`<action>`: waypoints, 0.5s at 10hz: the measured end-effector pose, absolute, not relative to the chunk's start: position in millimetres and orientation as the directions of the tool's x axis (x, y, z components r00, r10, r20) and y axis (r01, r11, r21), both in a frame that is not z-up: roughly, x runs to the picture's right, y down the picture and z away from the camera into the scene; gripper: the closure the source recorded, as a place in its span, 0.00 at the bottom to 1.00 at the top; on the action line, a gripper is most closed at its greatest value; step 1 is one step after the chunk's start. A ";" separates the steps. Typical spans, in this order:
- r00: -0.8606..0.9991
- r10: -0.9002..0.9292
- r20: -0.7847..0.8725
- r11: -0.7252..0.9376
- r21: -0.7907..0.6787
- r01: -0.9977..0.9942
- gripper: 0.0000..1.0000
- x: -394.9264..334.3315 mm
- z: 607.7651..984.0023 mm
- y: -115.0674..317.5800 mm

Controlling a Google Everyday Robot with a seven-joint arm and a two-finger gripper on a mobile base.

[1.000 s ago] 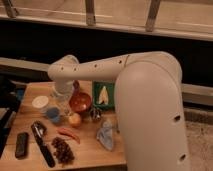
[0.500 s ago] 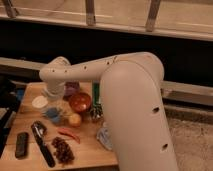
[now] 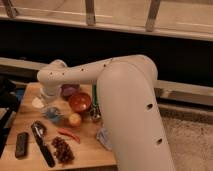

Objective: Place fork in plastic cup

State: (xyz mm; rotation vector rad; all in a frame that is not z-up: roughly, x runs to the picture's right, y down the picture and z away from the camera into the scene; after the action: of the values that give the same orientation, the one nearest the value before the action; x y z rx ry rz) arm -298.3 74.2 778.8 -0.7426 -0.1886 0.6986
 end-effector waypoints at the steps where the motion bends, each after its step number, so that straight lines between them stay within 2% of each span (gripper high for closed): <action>1: 0.762 0.645 -0.060 0.528 -0.686 -0.500 0.94 -308.6 781.3 74.6; 5: 0.748 0.664 0.004 0.541 -0.694 -0.476 0.94 -329.0 793.2 70.9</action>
State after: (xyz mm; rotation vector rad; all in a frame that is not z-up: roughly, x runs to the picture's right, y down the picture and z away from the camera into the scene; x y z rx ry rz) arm -329.0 70.9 793.2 -0.7309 -0.2819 0.6874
